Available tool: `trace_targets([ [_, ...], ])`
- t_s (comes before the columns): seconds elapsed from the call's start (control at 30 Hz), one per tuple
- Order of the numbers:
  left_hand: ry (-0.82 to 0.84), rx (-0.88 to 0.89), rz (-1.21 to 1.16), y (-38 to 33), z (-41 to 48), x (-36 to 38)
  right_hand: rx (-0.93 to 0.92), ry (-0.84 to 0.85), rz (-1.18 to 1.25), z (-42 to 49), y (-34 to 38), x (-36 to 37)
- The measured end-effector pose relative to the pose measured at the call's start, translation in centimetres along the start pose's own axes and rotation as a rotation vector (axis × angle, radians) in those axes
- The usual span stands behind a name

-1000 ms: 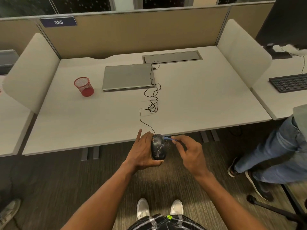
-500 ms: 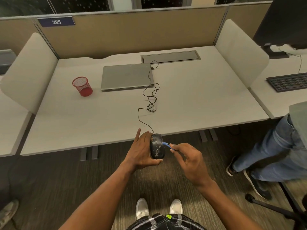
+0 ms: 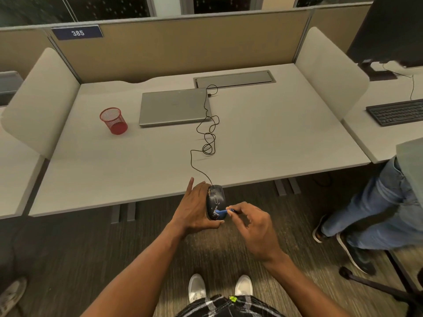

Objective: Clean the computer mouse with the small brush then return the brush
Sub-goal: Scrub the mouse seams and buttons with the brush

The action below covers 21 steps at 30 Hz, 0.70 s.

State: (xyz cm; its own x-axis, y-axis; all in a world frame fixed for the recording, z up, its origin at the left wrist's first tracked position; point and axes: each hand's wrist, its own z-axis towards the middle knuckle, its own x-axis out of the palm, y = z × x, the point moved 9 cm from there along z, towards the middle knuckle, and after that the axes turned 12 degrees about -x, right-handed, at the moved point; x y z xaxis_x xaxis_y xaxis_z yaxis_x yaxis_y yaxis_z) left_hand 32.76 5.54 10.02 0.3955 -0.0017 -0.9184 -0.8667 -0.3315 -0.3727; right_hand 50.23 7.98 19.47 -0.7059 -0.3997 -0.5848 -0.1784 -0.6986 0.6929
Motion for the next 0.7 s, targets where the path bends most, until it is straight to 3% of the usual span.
trace_targets([
  [0.23, 0.008, 0.008, 0.006, -0.2, 0.0, 0.0, -0.009, -0.097, -0.091, 1.1, -0.4, -1.7],
  [0.47, -0.012, 0.005, -0.015, -0.3, -0.2, -0.3, -0.095, 0.013, -0.119, -0.1, 1.2, 0.5],
  [0.7, -0.009, 0.002, -0.027, 0.0, -0.3, -0.2, 0.071, -0.072, 0.037, -0.3, 0.4, 0.1],
])
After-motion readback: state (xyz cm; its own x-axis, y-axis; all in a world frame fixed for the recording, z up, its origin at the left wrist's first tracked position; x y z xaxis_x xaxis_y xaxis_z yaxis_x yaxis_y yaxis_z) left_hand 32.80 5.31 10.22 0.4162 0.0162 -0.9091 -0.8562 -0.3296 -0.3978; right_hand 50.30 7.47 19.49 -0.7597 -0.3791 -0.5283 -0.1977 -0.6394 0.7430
